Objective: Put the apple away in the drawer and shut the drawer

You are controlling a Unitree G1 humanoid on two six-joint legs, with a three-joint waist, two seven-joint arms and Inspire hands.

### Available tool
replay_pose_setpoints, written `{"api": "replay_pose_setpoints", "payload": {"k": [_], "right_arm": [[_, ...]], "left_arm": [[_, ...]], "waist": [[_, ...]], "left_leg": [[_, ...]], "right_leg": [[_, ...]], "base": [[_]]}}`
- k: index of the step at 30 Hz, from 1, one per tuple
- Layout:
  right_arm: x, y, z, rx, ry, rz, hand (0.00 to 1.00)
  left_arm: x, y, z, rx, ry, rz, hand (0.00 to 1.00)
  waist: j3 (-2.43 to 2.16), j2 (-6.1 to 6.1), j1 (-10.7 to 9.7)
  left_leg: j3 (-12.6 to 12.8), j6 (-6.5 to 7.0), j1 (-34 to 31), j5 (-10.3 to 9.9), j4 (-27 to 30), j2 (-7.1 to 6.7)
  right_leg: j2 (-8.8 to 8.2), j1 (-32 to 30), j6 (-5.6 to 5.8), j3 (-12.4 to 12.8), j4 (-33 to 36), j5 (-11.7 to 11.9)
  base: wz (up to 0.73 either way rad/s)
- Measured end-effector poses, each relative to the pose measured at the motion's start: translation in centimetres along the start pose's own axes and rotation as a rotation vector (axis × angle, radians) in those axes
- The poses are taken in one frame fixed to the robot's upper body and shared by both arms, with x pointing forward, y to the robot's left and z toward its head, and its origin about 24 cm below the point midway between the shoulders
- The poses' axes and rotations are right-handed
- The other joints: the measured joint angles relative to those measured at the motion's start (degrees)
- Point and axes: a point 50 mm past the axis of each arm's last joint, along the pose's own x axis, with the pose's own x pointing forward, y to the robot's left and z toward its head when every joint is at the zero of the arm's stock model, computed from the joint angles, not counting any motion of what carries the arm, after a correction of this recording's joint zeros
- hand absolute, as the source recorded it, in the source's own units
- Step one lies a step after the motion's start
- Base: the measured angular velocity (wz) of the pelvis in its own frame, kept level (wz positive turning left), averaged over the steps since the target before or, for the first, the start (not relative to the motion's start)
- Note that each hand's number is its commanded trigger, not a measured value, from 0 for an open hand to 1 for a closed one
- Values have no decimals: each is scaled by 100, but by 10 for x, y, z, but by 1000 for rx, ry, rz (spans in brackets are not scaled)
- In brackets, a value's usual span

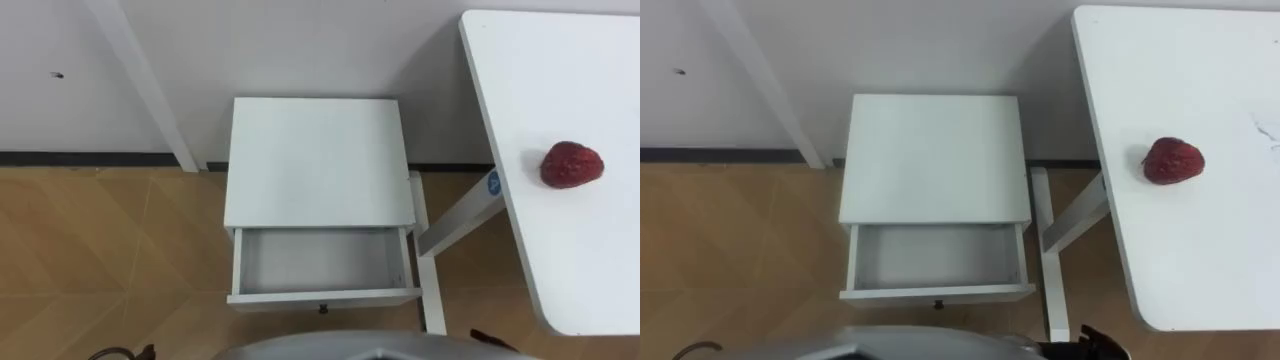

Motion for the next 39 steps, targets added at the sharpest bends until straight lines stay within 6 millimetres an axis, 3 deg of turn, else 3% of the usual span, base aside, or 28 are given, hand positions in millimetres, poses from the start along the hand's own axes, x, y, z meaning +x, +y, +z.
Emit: {"api": "replay_pose_setpoints", "payload": {"k": [6,12,17,23,30,33,39], "right_arm": [[0,-1,1,72,-6,-8,0],[-1,-6,-5,355,-1,-43,0],[-4,-20,-13,854,-40,-121,0],[-8,-38,-15,1373,-134,-212,0],[-11,-53,-14,1729,-177,-303,0],[-10,-54,-5,1748,-175,-309,0],[-16,-71,54,1815,-316,-231,0]], "left_arm": [[1,-1,4,-12,-7,-10,0],[1,-1,3,-47,1,-2,0],[0,5,-2,-93,11,23,0],[0,9,-6,-182,23,44,0],[1,25,-10,-188,30,97,0],[1,26,-5,-195,21,101,0],[2,28,-3,-194,17,107,0]], "waist": [[-5,75,26],[15,185,-7],[25,208,-177],[19,178,-205],[-22,107,-362],[-36,37,-379],[-20,-57,-470]], "left_leg": [[12,1,5,-1,3,0],[33,1,22,-1,-1,3],[13,0,120,-2,-12,4],[124,0,132,-7,-5,5],[188,4,109,-10,31,5],[203,5,92,-10,30,3],[310,6,6,-9,22,8]], "right_leg": [[0,-7,0,24,8,0],[4,4,0,42,10,0],[2,101,5,28,14,-5],[27,89,4,92,17,-5],[7,-4,-4,165,40,-10],[3,-31,-3,151,59,-11],[34,-204,-4,269,167,-29]], "base": [[0],[-1],[3],[-8],[-6],[-1],[-8]]}}
